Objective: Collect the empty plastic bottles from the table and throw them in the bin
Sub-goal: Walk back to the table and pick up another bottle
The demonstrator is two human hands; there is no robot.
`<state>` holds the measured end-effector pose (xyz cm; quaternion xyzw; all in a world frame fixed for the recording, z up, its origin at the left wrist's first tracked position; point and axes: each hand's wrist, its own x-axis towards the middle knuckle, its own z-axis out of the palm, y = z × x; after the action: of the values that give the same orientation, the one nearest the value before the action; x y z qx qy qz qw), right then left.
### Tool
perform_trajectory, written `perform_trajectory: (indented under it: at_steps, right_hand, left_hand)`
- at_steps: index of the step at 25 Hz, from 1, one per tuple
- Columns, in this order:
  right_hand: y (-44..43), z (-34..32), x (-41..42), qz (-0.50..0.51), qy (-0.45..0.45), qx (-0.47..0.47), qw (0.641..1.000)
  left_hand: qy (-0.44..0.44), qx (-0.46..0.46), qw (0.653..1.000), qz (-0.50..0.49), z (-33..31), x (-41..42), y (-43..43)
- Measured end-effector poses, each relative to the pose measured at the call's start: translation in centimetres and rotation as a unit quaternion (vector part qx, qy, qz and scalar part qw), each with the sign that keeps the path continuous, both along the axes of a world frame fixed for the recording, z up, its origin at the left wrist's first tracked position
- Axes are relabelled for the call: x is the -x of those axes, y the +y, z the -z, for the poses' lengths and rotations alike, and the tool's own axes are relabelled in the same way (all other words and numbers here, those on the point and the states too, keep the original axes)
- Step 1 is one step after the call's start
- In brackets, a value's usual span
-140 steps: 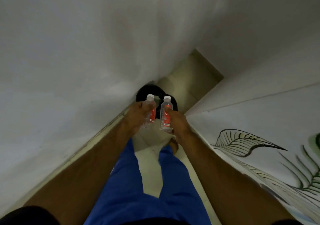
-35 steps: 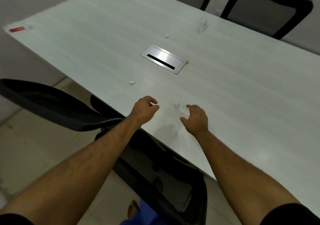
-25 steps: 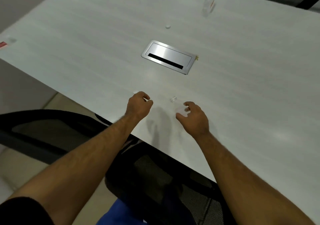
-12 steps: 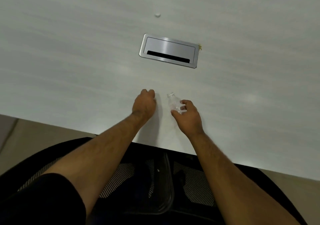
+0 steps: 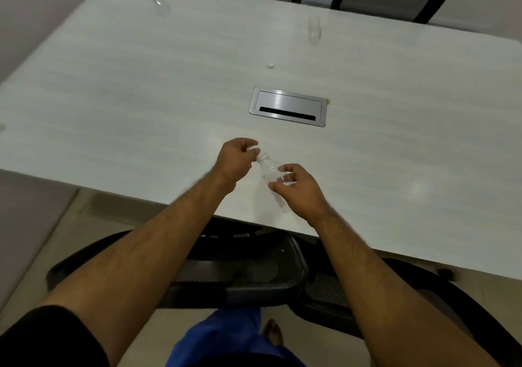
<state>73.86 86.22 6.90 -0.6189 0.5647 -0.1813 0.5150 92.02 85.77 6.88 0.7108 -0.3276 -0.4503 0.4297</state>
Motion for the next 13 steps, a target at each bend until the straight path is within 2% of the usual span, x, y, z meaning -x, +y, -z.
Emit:
perform_trajectory:
  at_steps: [3,5,10,13]
  right_hand:
    - [2.9,-3.6,-2.3,-0.038,-0.048,0.018,0.998]
    - [5.5,-5.7,-4.7,-0.057,-0.073,0.042,0.995]
    - [12.9,-8.5,-12.5,-0.1,-0.061,0.143,0.983]
    - [18.1,-9.8,-19.3,-0.122,0.005,0.287,0.95]
  left_hand:
    - [0.095,0.049,0.994,-0.032,-5.9,-0.9,4.6]
    - [0.119,0.075,0.988,-0.06,-8.5,-2.1,8.5]
    - [0.08,0.126,0.963,-0.225,-11.1,-7.5,17.4]
    - [0.072,0.13,0.937,-0.317,-11.9,-13.1,22.6]
